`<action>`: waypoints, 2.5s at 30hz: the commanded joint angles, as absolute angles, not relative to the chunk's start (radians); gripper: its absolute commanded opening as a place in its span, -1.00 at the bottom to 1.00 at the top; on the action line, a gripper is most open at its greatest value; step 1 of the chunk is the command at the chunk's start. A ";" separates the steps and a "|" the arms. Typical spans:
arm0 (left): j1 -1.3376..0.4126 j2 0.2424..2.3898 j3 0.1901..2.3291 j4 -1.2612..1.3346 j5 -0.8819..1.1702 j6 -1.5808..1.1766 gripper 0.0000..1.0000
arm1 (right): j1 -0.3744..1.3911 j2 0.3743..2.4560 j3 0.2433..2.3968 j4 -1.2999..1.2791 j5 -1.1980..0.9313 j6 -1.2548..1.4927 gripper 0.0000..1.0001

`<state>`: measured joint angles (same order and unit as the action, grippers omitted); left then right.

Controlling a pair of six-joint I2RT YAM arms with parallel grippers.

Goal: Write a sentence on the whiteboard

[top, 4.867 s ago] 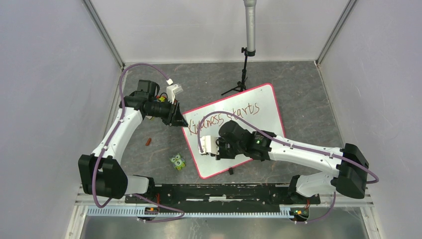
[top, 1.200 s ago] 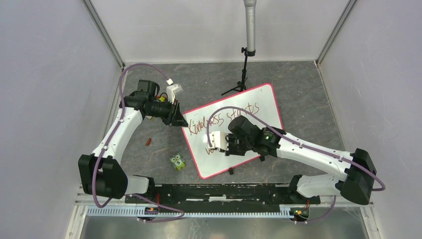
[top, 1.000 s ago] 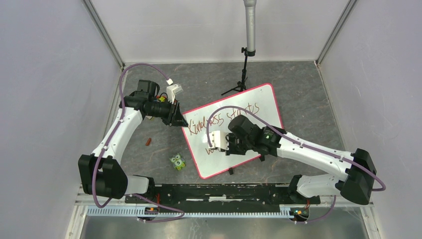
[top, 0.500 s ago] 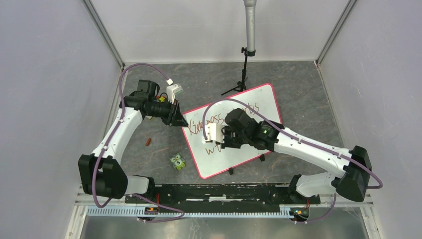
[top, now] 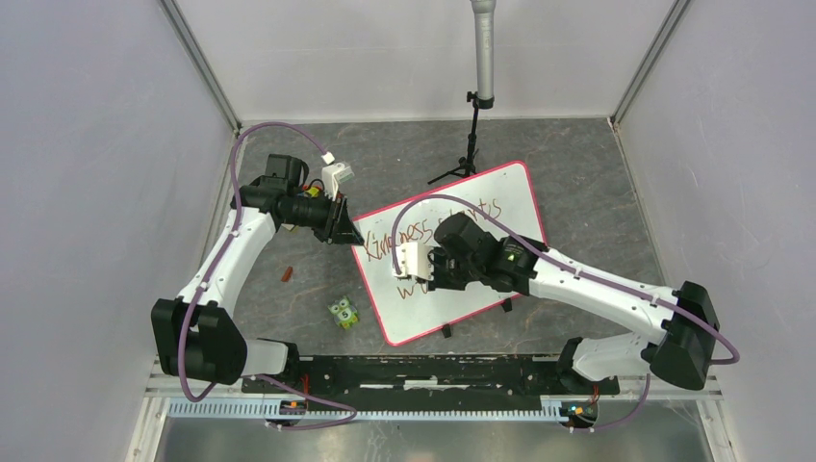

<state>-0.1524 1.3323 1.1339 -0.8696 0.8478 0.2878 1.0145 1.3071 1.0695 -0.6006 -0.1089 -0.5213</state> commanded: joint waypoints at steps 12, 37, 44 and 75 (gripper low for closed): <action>-0.163 1.327 1.123 -0.841 0.804 0.302 -0.95 | 0.893 1.181 1.065 -0.642 -0.246 -0.496 -1.00; -0.163 1.333 1.123 -0.841 0.802 0.303 -0.95 | 0.887 1.236 1.017 -0.553 -0.284 -0.462 -1.00; -0.163 1.331 1.121 -0.841 0.799 0.303 -0.95 | 0.891 1.248 1.006 -0.561 -0.224 -0.472 -1.00; -0.163 1.343 1.129 -0.841 0.802 0.306 -0.95 | 0.876 1.267 1.072 -0.577 -0.209 -0.487 -1.00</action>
